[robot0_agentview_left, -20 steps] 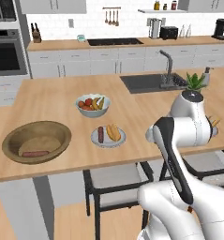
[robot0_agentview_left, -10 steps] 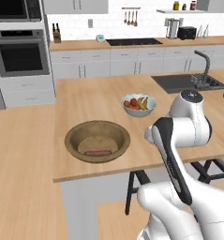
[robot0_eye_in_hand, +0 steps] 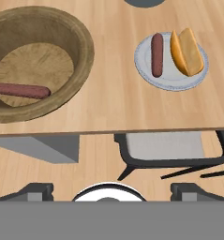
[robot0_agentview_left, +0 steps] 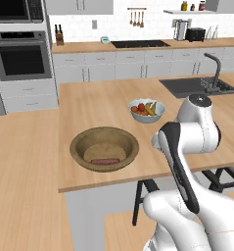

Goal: Place one bun and one sausage from the bowl on each plate.

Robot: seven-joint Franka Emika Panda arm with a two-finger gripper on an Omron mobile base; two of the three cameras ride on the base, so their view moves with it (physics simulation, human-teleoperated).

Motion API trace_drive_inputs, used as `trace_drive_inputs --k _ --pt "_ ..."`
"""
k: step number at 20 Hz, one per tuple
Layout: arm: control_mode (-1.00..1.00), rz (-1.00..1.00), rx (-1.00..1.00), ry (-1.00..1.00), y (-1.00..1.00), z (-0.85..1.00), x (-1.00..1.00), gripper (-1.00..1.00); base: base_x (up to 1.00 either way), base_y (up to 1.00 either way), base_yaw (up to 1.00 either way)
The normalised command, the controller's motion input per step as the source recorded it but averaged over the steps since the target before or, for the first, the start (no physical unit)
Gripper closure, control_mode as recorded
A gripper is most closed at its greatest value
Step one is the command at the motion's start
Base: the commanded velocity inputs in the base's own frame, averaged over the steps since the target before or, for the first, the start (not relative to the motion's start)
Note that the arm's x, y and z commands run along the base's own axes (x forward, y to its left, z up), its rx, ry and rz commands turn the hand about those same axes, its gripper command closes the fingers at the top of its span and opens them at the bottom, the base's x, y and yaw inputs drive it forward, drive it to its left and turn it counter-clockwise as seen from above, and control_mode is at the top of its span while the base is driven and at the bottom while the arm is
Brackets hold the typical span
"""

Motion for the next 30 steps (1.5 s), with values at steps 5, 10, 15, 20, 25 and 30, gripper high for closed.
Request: trace_drive_inputs --k 5,10,15,20,25,30 --pt "-1.00 0.02 -0.01 0.00 0.05 0.00 0.07 -1.00 0.21 0.00 0.00" --pt "-1.00 0.48 -0.02 0.04 0.68 0.00 0.40 -1.00 0.00 0.00 0.00" --pt "-1.00 0.45 -0.04 0.10 0.68 0.00 0.67 -1.00 0.00 0.00 0.00" --pt "-1.00 0.18 -0.14 0.19 0.87 -0.14 0.79 -1.00 0.00 0.00 0.00" --pt "-1.00 0.12 -0.11 0.15 0.49 -0.47 0.79 -1.00 0.00 0.00 0.00" --pt "-1.00 0.04 -0.18 0.03 0.38 -0.43 0.21 -1.00 0.00 0.00 0.00"
